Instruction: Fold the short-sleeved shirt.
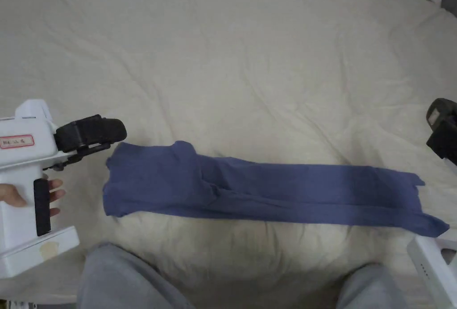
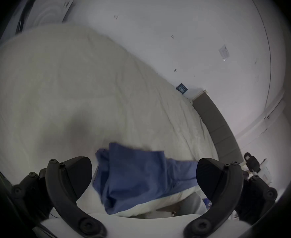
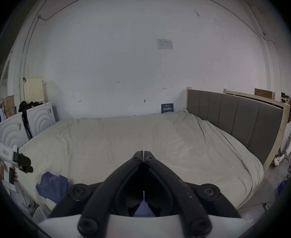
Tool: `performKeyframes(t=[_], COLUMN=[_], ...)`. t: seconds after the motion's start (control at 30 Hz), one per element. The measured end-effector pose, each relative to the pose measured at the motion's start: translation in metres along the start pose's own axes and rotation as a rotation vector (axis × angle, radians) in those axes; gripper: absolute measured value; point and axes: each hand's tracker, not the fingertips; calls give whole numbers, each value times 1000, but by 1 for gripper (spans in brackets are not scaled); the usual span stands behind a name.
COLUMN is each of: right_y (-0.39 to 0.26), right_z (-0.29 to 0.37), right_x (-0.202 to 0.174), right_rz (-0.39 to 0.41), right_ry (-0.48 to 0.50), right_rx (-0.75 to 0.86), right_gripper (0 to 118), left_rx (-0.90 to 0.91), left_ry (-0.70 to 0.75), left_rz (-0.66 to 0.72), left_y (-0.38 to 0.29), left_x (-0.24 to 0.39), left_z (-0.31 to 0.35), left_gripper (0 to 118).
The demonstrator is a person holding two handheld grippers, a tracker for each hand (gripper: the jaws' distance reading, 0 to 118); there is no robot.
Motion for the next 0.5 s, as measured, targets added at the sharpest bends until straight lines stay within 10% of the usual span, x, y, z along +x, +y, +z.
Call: performKeyframes(t=[0.43, 0.5], right_y=[-10, -10], right_z=[-7, -6], right_x=[12, 13], right_rz=[1, -3], right_ry=[-70, -69], right_rx=[-78, -84], right_gripper=[2, 2], left_rx=[-136, -144], left_ry=[-193, -219], left_rz=[294, 341], left_y=[-45, -46], left_x=[-63, -62], left_z=[-47, -55], left_gripper=[118, 97])
